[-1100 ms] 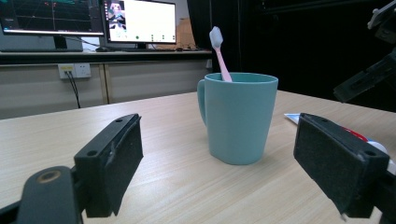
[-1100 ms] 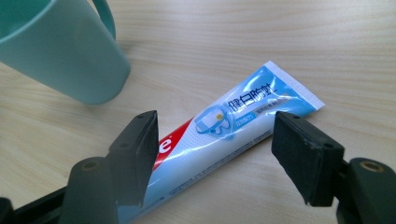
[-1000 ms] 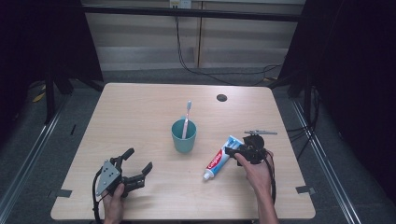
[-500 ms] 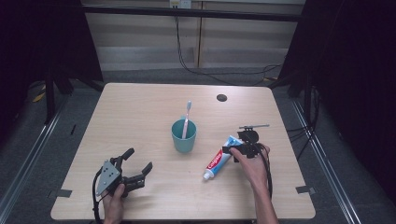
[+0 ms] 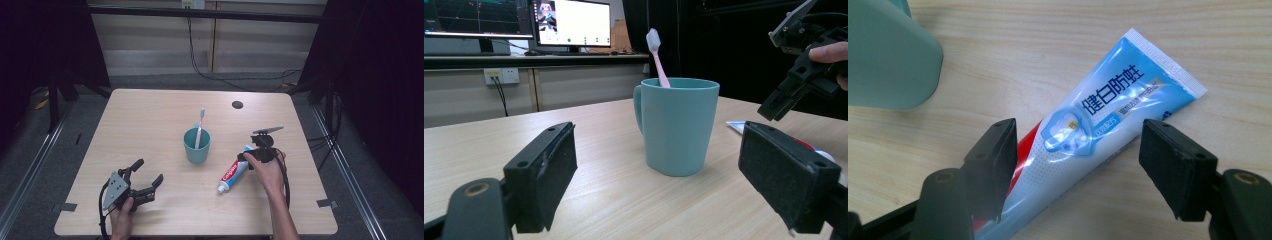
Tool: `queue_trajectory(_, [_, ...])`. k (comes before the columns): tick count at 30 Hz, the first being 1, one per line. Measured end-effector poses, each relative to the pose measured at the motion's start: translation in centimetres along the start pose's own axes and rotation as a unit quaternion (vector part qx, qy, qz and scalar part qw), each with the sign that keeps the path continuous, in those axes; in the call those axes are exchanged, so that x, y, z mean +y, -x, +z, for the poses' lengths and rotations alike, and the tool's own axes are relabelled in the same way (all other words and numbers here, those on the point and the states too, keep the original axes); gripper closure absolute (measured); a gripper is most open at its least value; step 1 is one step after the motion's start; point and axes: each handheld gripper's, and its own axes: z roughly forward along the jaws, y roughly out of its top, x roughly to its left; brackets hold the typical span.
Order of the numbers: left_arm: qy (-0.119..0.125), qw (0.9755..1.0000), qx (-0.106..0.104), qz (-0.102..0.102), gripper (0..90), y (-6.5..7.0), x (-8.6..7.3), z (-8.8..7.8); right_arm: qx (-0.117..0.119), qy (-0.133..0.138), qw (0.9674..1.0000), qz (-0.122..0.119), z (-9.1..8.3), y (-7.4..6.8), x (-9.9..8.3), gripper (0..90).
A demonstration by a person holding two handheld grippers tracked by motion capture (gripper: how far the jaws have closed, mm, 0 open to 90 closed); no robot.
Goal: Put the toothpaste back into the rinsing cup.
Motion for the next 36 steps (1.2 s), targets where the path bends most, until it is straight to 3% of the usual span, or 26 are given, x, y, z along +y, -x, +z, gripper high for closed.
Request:
queue_trajectory(8, [0.0,1.0,0.0,0.0,15.6,0.0,0.0,0.0,-0.014,-0.024,0.9995,0.012,0.8,-0.1,0.4,28.0])
queue_trajectory(16, [0.001,1.0,-0.001,-0.001,15.6,0.0,0.0,0.0,-0.011,-0.045,0.9988,0.015,1.7,-0.2,0.7,24.8])
queue_trajectory(20, [0.002,1.0,-0.003,-0.001,15.7,0.0,0.0,0.0,-0.016,-0.048,0.9987,0.006,1.8,-0.3,0.8,25.4])
queue_trajectory(36, [0.001,1.0,-0.008,0.001,15.6,0.0,0.0,-0.1,-0.045,-0.058,0.9971,0.02,2.6,-0.5,1.4,18.1])
